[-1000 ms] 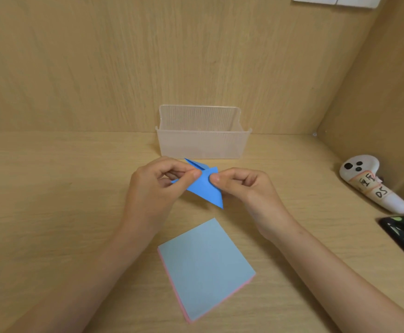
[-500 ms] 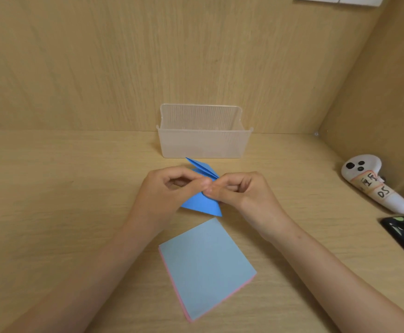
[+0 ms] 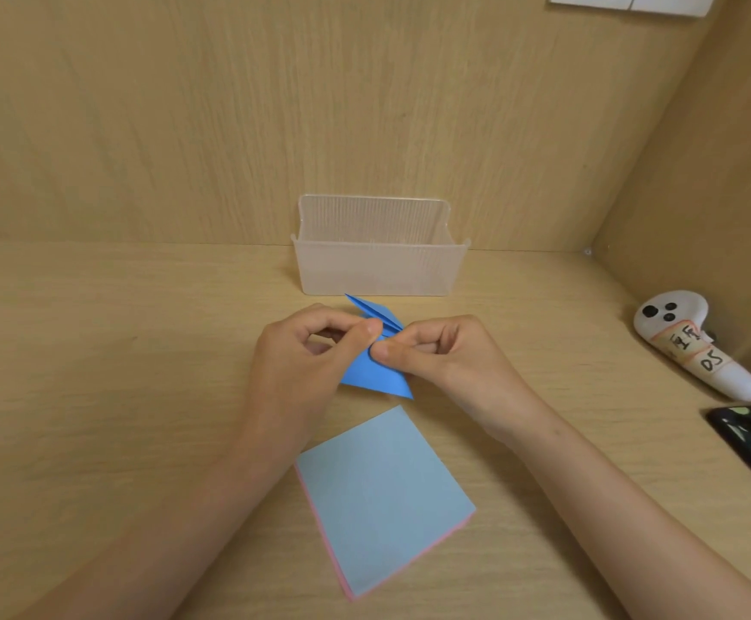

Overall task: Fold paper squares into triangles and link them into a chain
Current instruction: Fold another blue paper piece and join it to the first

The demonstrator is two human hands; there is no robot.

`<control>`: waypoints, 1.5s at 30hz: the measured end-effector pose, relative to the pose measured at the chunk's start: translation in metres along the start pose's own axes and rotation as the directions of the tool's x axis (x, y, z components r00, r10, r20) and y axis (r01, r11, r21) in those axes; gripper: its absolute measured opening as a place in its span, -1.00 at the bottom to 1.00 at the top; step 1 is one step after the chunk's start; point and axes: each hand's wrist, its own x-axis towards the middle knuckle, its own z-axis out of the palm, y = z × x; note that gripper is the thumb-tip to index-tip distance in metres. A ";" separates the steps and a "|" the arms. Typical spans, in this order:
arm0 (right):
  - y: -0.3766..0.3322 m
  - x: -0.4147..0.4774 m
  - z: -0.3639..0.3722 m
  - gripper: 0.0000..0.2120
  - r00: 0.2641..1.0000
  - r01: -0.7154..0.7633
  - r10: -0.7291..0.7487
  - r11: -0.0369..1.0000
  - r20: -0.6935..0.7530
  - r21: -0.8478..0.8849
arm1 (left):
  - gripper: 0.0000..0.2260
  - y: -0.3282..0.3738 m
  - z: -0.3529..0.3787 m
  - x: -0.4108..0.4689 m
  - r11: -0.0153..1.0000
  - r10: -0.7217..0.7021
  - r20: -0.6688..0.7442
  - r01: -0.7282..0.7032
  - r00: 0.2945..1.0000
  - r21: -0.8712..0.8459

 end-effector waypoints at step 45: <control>0.014 0.002 -0.006 -0.61 0.992 0.011 -0.045 0.961 -0.114 -0.277 | -0.87 0.002 -0.004 0.005 0.996 0.092 -0.144 -0.089 0.985 0.027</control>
